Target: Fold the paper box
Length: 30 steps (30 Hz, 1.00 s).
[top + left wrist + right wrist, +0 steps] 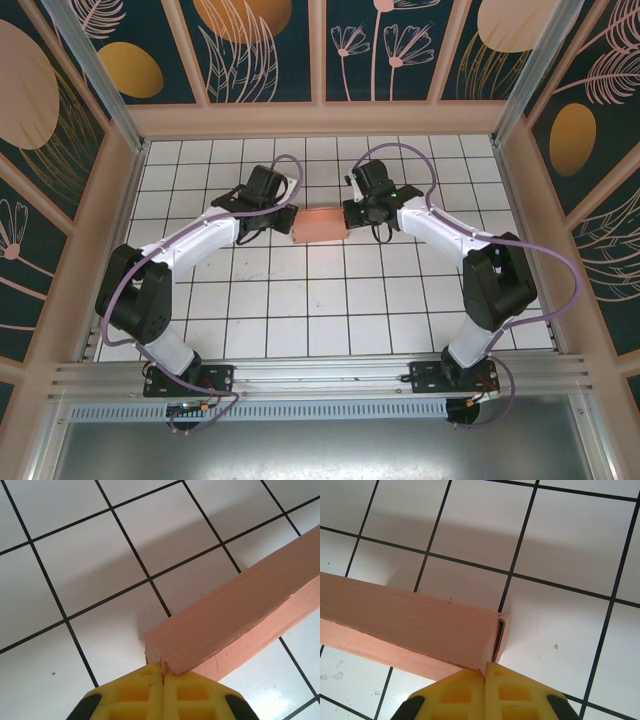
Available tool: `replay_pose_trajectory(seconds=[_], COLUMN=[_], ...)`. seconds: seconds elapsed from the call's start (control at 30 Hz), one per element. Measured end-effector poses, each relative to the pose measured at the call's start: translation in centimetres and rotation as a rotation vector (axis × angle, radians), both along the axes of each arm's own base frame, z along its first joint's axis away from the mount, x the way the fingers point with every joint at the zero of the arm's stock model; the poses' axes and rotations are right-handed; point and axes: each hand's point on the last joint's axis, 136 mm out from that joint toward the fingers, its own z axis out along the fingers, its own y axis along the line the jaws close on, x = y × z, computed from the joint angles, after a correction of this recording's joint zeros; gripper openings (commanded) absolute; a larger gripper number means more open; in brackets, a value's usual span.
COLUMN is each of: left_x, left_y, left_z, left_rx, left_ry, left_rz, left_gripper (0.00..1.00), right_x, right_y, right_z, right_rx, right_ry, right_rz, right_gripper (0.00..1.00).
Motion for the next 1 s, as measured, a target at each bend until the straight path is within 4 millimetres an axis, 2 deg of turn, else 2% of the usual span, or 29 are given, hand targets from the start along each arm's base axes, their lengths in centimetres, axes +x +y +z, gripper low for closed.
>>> replay_pose_trajectory(seconds=[0.33,0.6,1.0], left_x=[1.1,1.3,1.0], left_y=[-1.1,-1.7,-2.4], left_z=[0.0,0.2,0.8], left_rx=[-0.103,-0.290,-0.440], left_ry=[0.091,0.220,0.341], left_rz=[0.102,0.211,0.288], left_gripper=[0.00,0.00,0.00], right_x=[0.4,0.6,0.8], right_y=[-0.8,-1.1,-1.5], right_z=[-0.1,-0.1,-0.1], right_rx=[-0.045,-0.069,-0.086], right_ry=[-0.022,-0.036,-0.045], right_rz=[-0.016,-0.022,-0.037], right_gripper=[0.00,0.00,0.00])
